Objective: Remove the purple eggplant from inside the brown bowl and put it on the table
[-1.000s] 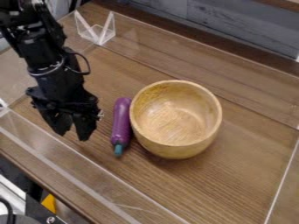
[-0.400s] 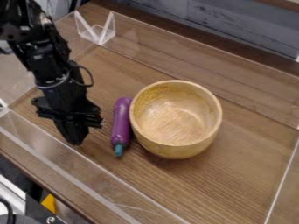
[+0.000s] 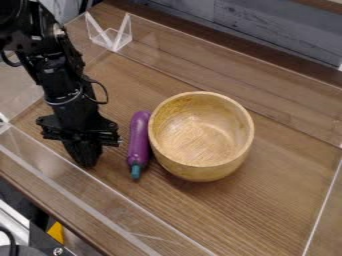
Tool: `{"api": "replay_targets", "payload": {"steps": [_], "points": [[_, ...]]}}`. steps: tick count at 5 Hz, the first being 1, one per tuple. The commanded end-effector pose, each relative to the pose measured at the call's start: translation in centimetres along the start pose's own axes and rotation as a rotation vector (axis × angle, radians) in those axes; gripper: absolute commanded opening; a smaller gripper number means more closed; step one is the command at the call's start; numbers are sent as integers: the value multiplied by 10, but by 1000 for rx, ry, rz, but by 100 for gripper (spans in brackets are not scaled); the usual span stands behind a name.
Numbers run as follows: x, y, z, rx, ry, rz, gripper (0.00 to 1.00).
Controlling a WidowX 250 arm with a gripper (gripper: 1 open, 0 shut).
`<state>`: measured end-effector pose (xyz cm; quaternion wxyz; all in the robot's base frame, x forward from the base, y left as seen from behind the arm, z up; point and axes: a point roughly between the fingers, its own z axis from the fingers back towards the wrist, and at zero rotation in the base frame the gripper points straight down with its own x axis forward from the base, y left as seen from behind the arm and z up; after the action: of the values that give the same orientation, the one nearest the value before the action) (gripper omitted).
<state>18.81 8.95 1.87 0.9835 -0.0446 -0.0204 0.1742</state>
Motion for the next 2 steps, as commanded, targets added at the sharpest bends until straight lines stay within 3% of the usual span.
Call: {"api": "replay_targets", "payload": {"steps": [1,2], "points": [[8,-7,7,21,-33,39,100],[2,1,9,36,-31,88,100]]}}
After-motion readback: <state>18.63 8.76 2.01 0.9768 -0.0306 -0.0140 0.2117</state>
